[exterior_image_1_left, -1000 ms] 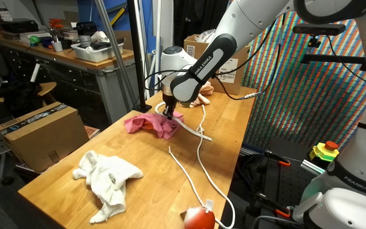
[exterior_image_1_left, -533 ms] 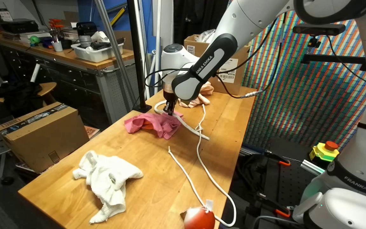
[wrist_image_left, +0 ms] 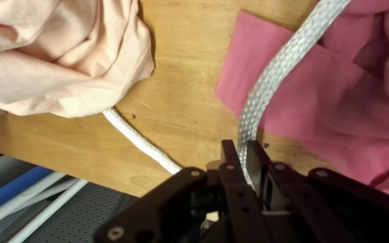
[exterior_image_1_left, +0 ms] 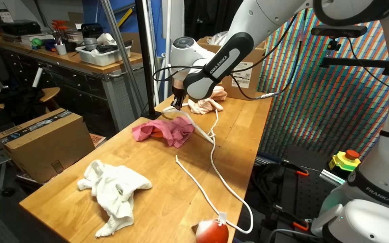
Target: Separate the things on the table
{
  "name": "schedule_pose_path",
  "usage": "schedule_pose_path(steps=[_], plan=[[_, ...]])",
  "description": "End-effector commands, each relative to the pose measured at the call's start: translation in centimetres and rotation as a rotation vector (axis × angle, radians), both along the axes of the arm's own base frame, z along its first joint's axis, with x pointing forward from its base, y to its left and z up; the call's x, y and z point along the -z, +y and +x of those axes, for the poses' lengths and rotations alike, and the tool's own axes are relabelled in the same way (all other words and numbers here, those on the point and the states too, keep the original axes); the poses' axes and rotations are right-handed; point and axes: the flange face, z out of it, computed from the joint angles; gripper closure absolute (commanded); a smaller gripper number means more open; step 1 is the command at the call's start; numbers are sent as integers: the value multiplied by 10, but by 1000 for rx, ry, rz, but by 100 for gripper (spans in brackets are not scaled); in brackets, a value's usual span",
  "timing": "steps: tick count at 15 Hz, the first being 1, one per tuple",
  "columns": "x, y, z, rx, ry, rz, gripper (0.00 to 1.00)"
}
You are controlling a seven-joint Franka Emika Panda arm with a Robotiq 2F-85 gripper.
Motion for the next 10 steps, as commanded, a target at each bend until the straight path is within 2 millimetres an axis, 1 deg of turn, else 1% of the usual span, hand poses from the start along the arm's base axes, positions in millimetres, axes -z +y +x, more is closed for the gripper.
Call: schedule_pose_path(steps=[1,4,6,7,8,10], plan=[[-34,-3,7,29,-89,-11,82],[-50,-7,10,47,-138,-7,84],[-58,-10,11,58,-155,-9,84],[-58,-11,11,63,-159,-10,82],[-58,-11,12,67,-160,-13,83],[-52,-10,10,65,-131,-4,82]])
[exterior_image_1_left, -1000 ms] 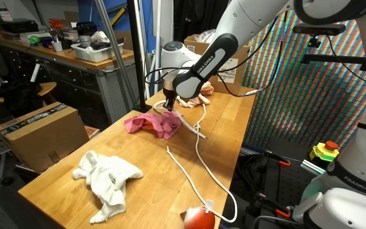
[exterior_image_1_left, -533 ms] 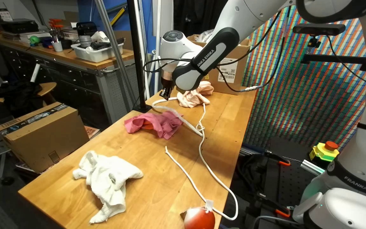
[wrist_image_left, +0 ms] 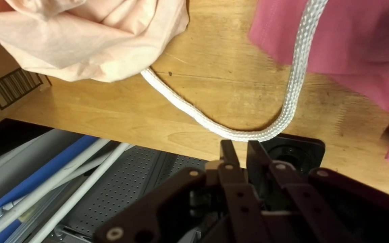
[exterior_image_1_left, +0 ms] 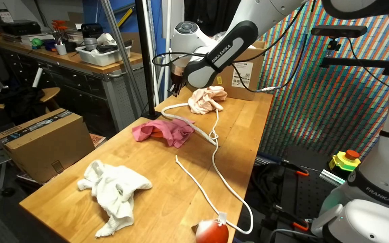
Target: Separate the things on the table
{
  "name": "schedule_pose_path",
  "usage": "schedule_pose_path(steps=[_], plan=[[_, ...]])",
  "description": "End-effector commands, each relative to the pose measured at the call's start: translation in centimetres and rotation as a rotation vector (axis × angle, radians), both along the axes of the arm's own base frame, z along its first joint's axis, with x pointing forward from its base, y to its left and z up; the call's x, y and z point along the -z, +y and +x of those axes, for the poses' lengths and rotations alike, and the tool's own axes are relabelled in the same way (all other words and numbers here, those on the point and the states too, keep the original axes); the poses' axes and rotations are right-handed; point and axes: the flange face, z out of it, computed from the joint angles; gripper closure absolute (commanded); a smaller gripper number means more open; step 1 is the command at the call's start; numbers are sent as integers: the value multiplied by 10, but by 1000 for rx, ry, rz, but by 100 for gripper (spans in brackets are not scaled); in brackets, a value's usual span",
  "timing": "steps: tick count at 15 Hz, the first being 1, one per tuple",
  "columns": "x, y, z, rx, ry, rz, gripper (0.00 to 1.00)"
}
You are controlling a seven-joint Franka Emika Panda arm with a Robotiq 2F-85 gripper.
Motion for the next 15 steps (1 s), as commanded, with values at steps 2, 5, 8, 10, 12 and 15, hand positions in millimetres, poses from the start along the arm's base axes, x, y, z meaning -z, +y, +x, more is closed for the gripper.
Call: schedule_pose_path(steps=[2,5,8,10,12,15], plan=[[5,5,0,-4,17,-5,56],[23,11,-3,-14,73,3,41],[43,25,-9,-49,137,9,19],[53,37,-13,-80,167,20,3],[61,52,-17,-115,188,30,0],[68,68,-21,-153,213,59,0]])
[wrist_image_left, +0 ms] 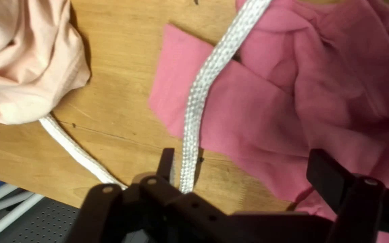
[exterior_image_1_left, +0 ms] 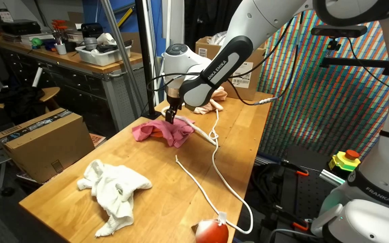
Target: Separate the things on the table
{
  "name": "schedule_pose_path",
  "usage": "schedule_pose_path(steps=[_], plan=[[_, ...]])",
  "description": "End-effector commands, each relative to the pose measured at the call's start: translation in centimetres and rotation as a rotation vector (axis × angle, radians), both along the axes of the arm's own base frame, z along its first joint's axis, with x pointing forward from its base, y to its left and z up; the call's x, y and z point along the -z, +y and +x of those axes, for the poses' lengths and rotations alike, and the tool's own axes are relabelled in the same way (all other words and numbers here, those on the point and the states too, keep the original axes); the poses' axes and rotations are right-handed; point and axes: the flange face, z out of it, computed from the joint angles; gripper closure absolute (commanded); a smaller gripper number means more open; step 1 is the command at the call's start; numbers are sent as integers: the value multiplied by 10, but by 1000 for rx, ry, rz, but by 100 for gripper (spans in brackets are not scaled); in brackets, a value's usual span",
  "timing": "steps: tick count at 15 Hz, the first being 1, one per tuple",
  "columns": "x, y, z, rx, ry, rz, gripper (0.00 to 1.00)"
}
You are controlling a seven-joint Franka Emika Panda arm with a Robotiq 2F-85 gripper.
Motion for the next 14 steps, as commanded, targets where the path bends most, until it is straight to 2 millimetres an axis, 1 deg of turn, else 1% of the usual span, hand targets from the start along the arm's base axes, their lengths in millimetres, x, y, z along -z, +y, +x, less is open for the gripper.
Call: schedule_pose_path(steps=[1,3,5,10,14], plan=[[0,12,-4,-44,35,47,0],[5,16,-5,-53,57,69,0],[11,15,-5,-54,83,88,0],[29,3,-4,-31,153,158,0],[49,-9,-5,13,217,252,0]])
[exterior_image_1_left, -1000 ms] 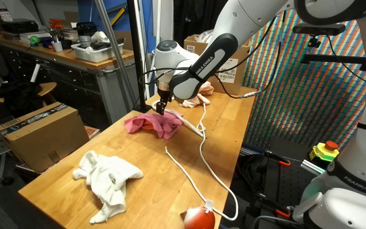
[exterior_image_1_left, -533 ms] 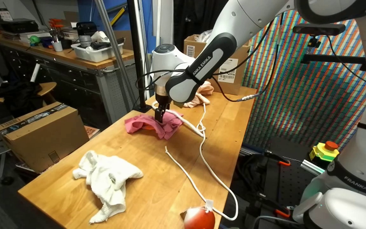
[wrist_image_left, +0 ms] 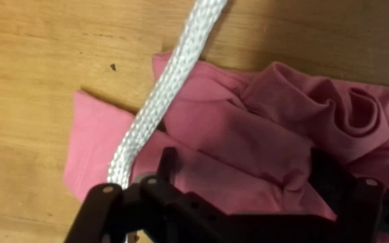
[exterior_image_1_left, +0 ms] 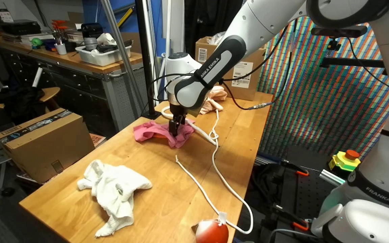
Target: Separate the things on the table
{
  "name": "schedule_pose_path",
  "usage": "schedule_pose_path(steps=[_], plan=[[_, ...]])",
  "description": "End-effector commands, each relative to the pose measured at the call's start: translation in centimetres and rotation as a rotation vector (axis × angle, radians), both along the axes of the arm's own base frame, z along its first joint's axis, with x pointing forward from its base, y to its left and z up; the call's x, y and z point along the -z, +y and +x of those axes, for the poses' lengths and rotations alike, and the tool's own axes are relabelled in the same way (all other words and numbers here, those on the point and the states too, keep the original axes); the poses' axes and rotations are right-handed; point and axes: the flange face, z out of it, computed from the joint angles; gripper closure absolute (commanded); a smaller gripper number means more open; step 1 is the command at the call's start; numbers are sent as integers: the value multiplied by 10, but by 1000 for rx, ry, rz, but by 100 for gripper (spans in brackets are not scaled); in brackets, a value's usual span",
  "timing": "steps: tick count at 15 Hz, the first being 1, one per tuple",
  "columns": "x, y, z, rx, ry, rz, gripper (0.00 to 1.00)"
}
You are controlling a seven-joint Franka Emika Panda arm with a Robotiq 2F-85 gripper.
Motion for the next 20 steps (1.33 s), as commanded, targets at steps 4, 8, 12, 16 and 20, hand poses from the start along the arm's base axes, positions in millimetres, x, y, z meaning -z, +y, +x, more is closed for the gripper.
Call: schedule_pose_path(steps=[4,8,12,16,20], plan=[[15,-17,12,55,91,146,0],[12,-22,15,61,113,170,0],[11,-23,15,58,124,169,32],[7,-18,16,53,128,172,64],[-1,-8,15,36,120,175,92]])
